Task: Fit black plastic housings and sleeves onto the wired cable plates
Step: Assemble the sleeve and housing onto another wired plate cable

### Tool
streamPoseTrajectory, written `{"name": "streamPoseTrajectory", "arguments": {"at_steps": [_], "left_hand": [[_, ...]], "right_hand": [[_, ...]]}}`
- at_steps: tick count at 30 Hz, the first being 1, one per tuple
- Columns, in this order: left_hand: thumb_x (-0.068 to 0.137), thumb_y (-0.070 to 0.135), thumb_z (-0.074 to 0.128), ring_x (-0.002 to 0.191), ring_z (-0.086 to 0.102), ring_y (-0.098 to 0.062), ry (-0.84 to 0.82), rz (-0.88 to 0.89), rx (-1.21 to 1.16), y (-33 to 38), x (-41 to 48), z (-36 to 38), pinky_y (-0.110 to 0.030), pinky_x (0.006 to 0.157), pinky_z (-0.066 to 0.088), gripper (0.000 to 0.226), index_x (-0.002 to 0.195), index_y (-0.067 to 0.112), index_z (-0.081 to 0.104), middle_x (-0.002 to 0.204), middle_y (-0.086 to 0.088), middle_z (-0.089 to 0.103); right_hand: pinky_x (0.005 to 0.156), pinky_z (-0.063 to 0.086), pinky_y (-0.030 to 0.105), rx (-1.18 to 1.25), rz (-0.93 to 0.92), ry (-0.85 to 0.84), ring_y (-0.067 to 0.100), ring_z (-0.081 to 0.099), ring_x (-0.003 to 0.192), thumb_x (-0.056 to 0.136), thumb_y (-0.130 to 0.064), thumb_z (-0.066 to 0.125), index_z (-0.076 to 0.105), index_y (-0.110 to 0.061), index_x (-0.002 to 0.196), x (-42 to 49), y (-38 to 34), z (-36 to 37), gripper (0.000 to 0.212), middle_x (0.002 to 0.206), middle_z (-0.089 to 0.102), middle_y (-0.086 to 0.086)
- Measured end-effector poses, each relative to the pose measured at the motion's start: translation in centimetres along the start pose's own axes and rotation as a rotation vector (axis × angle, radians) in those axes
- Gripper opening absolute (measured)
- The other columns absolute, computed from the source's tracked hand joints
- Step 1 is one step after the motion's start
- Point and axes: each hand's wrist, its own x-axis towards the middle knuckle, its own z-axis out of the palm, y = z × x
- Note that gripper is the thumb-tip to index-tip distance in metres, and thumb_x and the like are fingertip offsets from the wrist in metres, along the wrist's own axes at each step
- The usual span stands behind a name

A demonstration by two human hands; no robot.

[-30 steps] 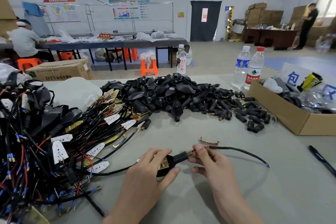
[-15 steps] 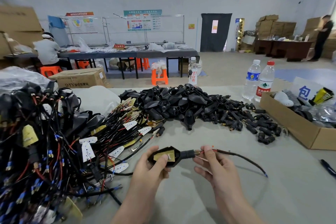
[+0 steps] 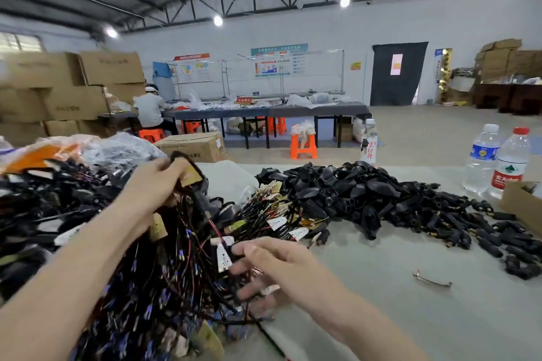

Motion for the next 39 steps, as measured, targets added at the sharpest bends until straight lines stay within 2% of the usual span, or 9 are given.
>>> {"name": "streamPoseTrajectory", "arguments": {"at_steps": [4,9,14,19,26,31,33,35,39], "left_hand": [[0.095,0.037,0.062,0.073,0.059,-0.018,0.080,0.054,0.217,5.4,6.9,-3.2,-0.029,0.057,0.049,0.027,0.108,0.013,0.065,0.094,-0.005,0.063],[0.095,0.028,0.056,0.114,0.058,-0.037,0.298,0.139,0.383,5.7,9.2,-2.5,-0.044,0.099,0.048,0.035,0.123,0.008,0.060,0.126,-0.017,0.061],[0.098,0.030,0.054,0.101,0.055,-0.021,-0.065,0.382,0.594,-0.5,4.5,4.7,-0.032,0.087,0.041,0.036,0.130,0.013,0.054,0.111,-0.002,0.058],[0.099,0.038,0.048,0.085,0.064,-0.019,-0.444,0.302,0.906,-7.2,1.1,9.9,-0.033,0.080,0.053,0.025,0.110,0.021,0.062,0.101,0.000,0.068],[0.101,0.037,0.044,0.099,0.064,-0.030,-0.365,0.321,1.294,-10.3,-1.2,14.5,-0.033,0.071,0.041,0.026,0.107,0.016,0.058,0.109,-0.007,0.066],[0.100,0.021,0.042,0.096,0.065,-0.039,-0.303,0.075,0.925,-9.2,-0.1,15.0,-0.038,0.077,0.050,0.028,0.098,0.000,0.061,0.103,-0.022,0.067],[0.099,0.014,0.041,0.073,0.066,-0.035,-0.293,-0.099,0.566,-8.0,1.1,14.8,-0.035,0.060,0.049,0.030,0.105,-0.010,0.058,0.084,-0.022,0.066],[0.102,0.013,0.039,0.035,0.041,-0.014,-0.300,-0.318,0.233,-7.1,1.9,14.1,-0.018,0.035,0.028,0.025,0.108,-0.004,0.057,0.057,-0.003,0.053],[0.104,0.016,0.039,0.031,0.023,-0.007,-0.294,-0.383,0.078,-7.6,1.9,13.4,-0.012,0.033,0.015,0.023,0.104,0.004,0.059,0.060,0.000,0.036]], "right_hand": [[0.065,0.059,0.030,0.074,-0.067,0.126,0.015,0.068,0.071,0.104,-0.020,0.049,0.067,-0.018,0.115,1.8,-0.3,0.2,0.021,0.099,0.074,0.003],[0.062,0.059,0.030,0.115,-0.044,0.285,0.018,0.071,0.072,0.102,-0.018,0.049,0.068,-0.021,0.112,2.6,1.4,-2.1,0.022,0.096,0.075,0.003],[0.056,0.056,0.027,0.165,0.037,0.463,0.018,0.070,0.068,0.102,-0.012,0.048,0.067,-0.017,0.110,2.5,4.2,-6.0,0.022,0.098,0.073,0.007],[0.049,0.053,0.024,0.224,0.097,0.567,0.018,0.064,0.062,0.101,-0.007,0.047,0.066,-0.013,0.107,2.2,6.6,-8.2,0.021,0.091,0.068,0.007],[0.050,0.051,0.024,0.234,0.096,0.596,0.016,0.062,0.060,0.101,-0.006,0.046,0.065,-0.011,0.109,1.2,7.0,-9.4,0.021,0.087,0.068,0.006],[0.050,0.054,0.025,0.208,0.103,0.621,0.016,0.066,0.063,0.101,-0.007,0.046,0.066,-0.013,0.109,0.0,7.4,-10.2,0.022,0.095,0.069,0.008],[0.051,0.054,0.025,0.203,0.104,0.634,0.017,0.067,0.065,0.101,-0.008,0.046,0.066,-0.013,0.109,-0.5,7.6,-10.7,0.022,0.097,0.069,0.009],[0.052,0.054,0.025,0.208,0.105,0.640,0.017,0.067,0.065,0.100,-0.008,0.046,0.066,-0.013,0.110,-1.0,7.7,-11.1,0.022,0.097,0.069,0.008],[0.055,0.056,0.027,0.217,0.101,0.638,0.017,0.067,0.065,0.100,-0.008,0.047,0.066,-0.014,0.110,-1.5,7.8,-11.7,0.023,0.097,0.070,0.009]]}}
